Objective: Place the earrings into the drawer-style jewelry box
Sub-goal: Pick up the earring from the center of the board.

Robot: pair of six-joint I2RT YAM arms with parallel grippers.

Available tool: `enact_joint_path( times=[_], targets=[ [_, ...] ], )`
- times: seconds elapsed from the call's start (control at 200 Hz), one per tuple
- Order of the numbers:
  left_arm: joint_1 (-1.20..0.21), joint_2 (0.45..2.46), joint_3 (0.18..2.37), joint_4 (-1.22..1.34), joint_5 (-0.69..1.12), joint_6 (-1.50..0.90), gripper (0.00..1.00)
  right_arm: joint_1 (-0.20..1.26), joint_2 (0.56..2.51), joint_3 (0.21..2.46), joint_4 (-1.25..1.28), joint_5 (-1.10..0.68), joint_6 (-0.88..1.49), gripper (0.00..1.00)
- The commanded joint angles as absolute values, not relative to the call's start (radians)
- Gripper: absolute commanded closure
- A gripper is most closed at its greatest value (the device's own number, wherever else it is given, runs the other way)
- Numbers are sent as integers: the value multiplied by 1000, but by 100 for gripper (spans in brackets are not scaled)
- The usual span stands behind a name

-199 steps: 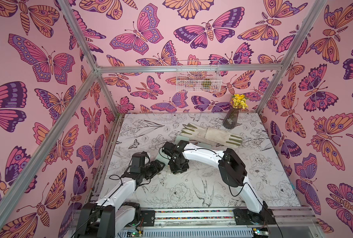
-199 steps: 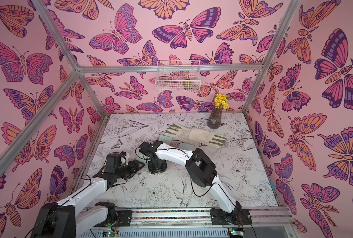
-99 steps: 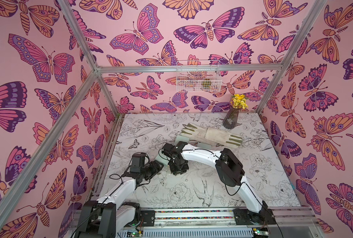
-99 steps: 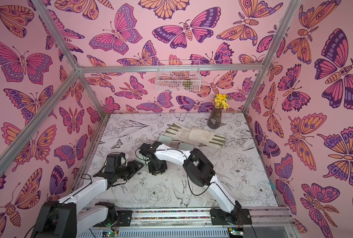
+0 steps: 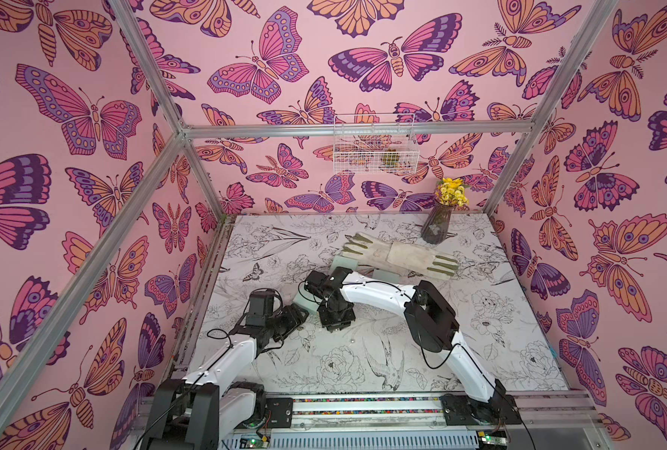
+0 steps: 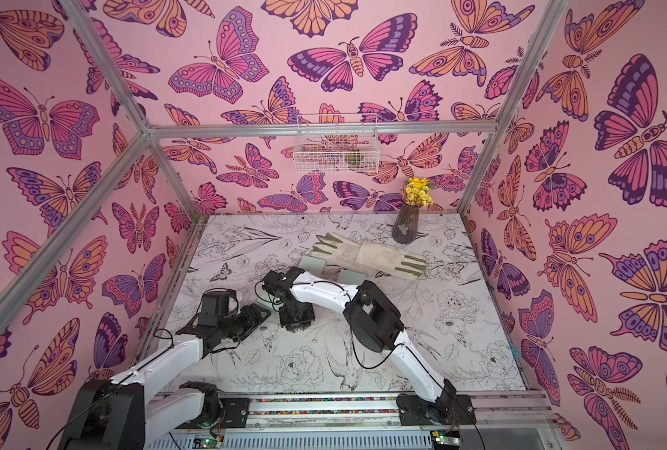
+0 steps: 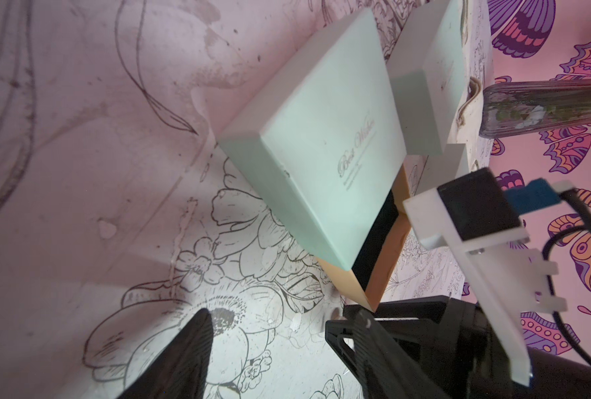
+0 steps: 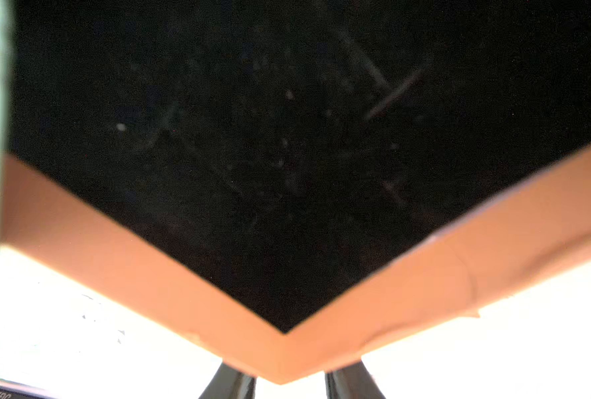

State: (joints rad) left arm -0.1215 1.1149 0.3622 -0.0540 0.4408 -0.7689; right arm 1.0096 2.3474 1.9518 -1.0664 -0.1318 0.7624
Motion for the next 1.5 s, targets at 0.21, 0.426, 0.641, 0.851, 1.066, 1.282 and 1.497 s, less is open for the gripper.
enact_joint_path(
  times=[0.21,0.426,0.641,0.851,1.066,1.282,1.497],
  targets=[
    [-114,1094,383,-76,436,-774,34,1014,2397,1960,-1101,-118,777,71],
    [-114,1080,383,-75,434,-783,35,1014,2402,1955,-1102,-125,776,77],
    [-116,1069,388,-79,449,-792,34,1014,2372,1902,-1049,-161,796,86],
    [-116,1042,385,-90,431,-790,33,1014,2310,1886,-1035,-138,779,93],
    [-129,1071,455,-118,446,-748,32,1014,2121,1733,-899,-77,761,100],
    [-196,1078,513,-136,401,-724,32,998,1924,1584,-805,52,669,100],
    [-298,1119,600,-129,398,-625,30,946,1808,1474,-665,9,568,100]
  ],
)
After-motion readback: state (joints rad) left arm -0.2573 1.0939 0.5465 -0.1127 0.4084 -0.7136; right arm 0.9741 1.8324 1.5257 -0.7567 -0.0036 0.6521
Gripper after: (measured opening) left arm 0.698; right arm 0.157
